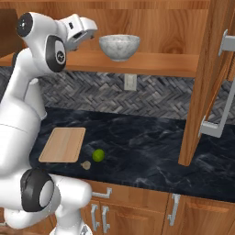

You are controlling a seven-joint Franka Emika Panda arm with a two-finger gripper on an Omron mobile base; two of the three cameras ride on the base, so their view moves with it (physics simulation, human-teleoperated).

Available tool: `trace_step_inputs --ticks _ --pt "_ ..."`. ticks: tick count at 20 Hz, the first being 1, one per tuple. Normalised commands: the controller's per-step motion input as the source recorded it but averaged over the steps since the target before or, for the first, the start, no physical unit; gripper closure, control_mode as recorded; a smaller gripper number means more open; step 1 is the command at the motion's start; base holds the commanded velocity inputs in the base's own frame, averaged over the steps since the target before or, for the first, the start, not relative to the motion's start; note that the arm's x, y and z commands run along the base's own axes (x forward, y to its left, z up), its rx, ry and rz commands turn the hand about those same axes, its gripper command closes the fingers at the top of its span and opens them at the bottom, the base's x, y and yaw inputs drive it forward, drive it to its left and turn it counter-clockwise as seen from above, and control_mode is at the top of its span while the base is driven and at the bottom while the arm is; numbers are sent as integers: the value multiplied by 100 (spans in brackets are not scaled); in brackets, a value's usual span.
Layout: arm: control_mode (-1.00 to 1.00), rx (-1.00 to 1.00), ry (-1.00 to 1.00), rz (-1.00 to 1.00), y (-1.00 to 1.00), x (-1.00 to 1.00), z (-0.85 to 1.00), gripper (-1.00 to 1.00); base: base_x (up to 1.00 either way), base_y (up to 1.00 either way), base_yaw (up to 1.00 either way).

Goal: Open the cabinet. Place the bowl and condiment on the counter. Then place the lime and garlic on the cutting board.

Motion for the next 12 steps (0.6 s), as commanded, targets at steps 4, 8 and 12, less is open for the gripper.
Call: trace_step_inputs --ticks 4,8,12 --pt "-100 0 -37 19 -1 0 -18 -100 0 0 0" --pt "-100 0 -30 19 -12 0 -32 -100 0 0 0" --pt "-100 0 -2 9 -12 19 6 -100 0 0 0"
